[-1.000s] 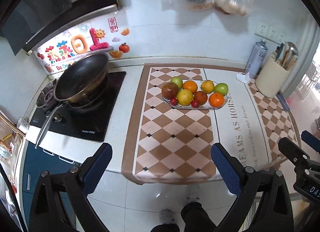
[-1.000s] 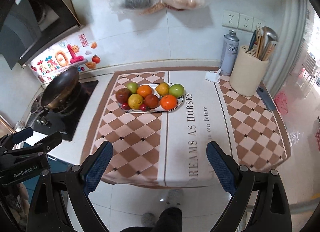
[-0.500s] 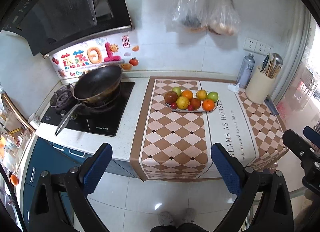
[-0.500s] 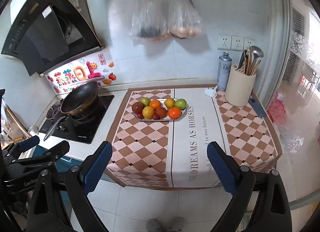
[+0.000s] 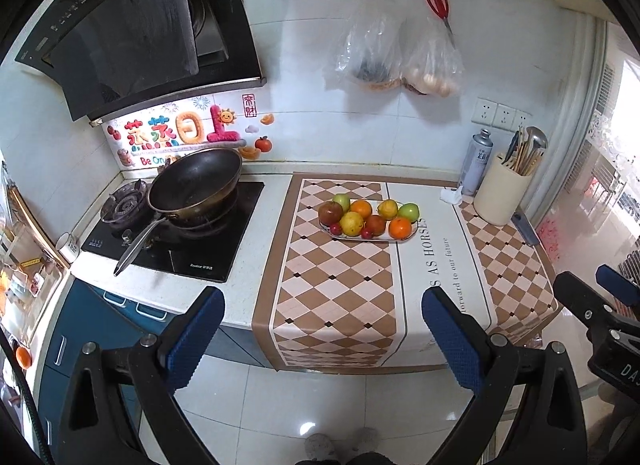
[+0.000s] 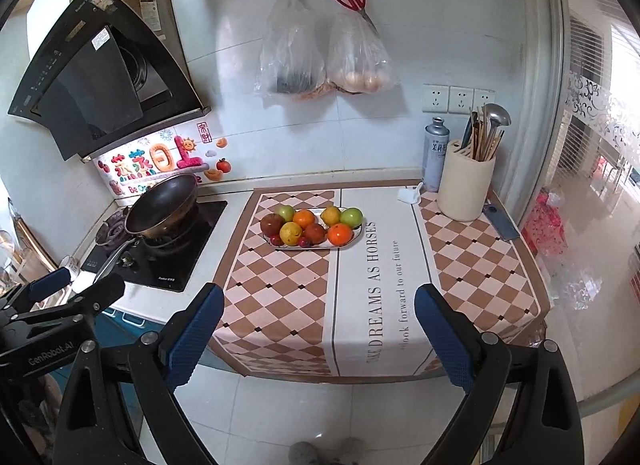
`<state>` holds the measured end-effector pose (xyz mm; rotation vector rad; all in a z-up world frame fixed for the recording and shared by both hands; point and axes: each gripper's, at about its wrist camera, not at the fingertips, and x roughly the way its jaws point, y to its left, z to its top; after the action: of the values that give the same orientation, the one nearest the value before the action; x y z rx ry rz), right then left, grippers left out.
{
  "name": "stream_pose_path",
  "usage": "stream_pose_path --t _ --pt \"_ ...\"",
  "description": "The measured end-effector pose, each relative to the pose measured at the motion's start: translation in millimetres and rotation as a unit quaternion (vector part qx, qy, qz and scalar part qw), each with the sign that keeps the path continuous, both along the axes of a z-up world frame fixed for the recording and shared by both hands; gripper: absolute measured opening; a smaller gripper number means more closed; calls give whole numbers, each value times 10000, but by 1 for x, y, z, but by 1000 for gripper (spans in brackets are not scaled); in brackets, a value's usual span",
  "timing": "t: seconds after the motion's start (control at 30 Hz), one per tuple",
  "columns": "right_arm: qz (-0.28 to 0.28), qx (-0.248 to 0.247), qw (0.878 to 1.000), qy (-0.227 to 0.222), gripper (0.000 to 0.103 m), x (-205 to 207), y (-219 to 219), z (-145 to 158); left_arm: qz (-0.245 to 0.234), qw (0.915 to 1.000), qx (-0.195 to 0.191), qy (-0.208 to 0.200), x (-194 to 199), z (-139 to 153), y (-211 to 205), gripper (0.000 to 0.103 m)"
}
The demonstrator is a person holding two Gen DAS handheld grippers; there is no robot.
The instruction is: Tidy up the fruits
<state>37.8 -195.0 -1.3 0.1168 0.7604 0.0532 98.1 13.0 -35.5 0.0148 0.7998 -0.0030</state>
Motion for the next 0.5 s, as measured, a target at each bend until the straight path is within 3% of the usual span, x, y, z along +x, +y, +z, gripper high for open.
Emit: stream_pose_path --t 0.23,0.5 --pt "17 33 9999 150 98 35 -5 -13 48 9998 -7 209 25 -15 -4 101" --pt "61 -155 9994 310 98 104 -2 -36 150 9989 120 424 76 -36 -6 101"
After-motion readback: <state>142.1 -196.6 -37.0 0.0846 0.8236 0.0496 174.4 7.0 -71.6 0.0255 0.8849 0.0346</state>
